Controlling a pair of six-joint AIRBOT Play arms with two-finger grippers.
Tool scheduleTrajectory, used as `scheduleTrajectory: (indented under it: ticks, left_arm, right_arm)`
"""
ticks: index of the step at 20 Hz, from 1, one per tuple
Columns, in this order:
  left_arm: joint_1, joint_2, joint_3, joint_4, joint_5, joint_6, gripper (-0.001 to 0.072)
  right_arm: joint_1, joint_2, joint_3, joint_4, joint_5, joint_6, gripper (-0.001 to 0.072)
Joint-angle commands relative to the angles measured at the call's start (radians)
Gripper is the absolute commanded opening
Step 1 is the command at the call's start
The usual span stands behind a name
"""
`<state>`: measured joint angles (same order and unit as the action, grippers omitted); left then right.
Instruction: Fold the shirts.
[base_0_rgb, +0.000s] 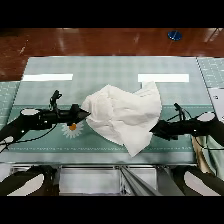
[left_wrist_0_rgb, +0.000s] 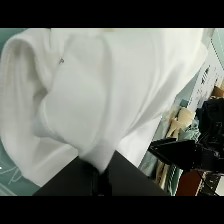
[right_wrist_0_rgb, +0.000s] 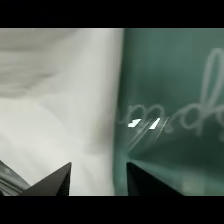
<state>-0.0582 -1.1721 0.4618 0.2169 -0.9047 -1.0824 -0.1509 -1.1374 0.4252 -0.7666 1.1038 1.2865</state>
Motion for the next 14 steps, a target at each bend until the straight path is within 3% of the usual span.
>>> scheduleTrajectory:
  ticks: [1, 3, 4, 6, 10, 14]
  left_arm:
    - [0.000, 0.000, 0.003, 0.000, -0.004, 0.001, 0.0022]
    - [0.000, 0.000, 0.003, 0.000, -0.004, 0.001, 0.0022]
    - [0.000, 0.000, 0.003, 0.000, 0.001, 0.001, 0.0022]
    - [0.018, 0.000, 0.036, -0.001, 0.026, 0.001, 0.0022]
    - [0.111, 0.017, 0.295, 0.000, -0.110, 0.000, 0.0021]
    - [0.181, 0.068, 0.676, 0.000, -0.144, -0.004, 0.0021]
  right_arm:
    - [0.132, -0.069, 0.008, 0.085, -0.086, 0.010, 0.0403]
    - [0.191, -0.089, 0.044, 0.119, -0.124, 0.009, 0.0384]
    - [0.214, -0.090, 0.068, 0.135, -0.147, -0.006, 0.0308]
    - [0.237, -0.090, 0.151, 0.177, -0.154, -0.109, 0.0022]
    - [0.181, -0.077, 0.480, 0.146, 0.009, -0.101, 0.0018]
    - [0.135, -0.061, 1.010, 0.011, 0.151, 0.001, 0.0018]
